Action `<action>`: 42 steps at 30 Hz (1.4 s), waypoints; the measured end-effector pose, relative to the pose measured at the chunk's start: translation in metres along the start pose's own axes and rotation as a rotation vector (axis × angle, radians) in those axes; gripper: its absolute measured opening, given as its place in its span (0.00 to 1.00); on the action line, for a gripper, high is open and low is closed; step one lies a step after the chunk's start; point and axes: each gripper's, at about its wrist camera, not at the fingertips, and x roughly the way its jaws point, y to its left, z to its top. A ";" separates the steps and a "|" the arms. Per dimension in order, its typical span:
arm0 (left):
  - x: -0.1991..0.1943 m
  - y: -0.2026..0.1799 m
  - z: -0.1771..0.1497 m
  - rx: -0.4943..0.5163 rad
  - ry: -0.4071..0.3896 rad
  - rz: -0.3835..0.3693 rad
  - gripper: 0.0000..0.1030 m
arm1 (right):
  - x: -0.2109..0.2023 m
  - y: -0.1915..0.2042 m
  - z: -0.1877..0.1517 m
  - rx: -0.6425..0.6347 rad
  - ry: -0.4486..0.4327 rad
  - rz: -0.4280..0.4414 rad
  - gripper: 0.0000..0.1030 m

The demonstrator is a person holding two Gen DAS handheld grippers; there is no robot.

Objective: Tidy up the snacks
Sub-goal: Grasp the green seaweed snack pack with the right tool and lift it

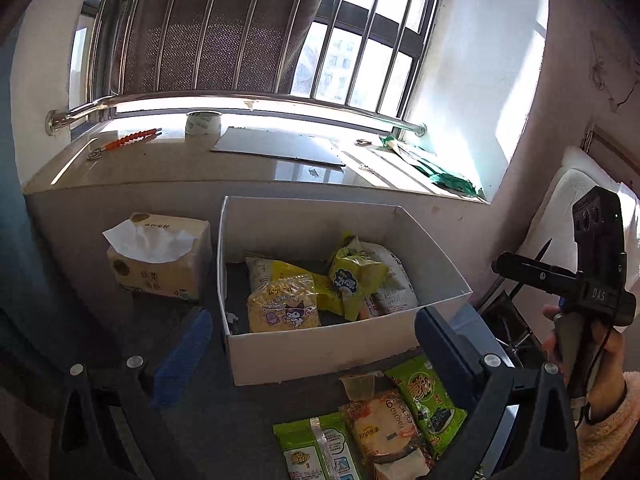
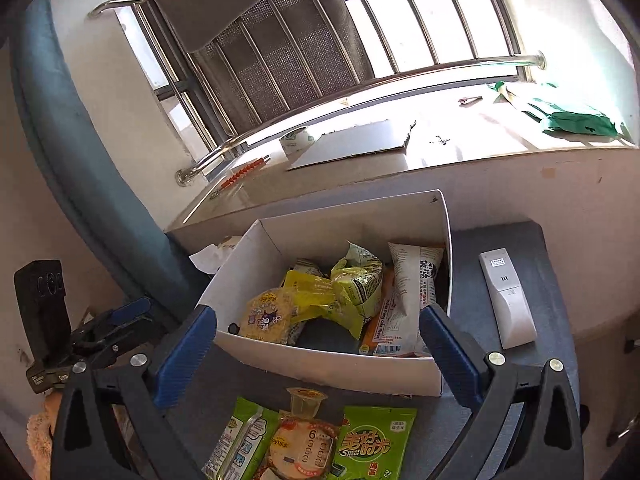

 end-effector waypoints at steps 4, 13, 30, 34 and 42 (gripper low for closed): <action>-0.026 -0.020 -0.047 0.045 0.000 0.009 1.00 | -0.033 0.004 -0.040 -0.041 -0.012 0.021 1.00; -0.060 -0.033 -0.142 -0.100 -0.011 0.020 1.00 | -0.079 -0.003 -0.167 0.017 -0.037 -0.072 1.00; -0.058 -0.050 -0.191 -0.108 0.059 -0.005 1.00 | -0.043 0.001 -0.212 0.124 0.178 0.020 1.00; -0.052 -0.049 -0.192 -0.107 0.075 0.001 1.00 | -0.024 -0.005 -0.188 0.101 0.177 -0.061 1.00; -0.052 -0.042 -0.193 -0.120 0.088 0.013 1.00 | 0.049 0.000 -0.155 -0.106 0.328 -0.318 1.00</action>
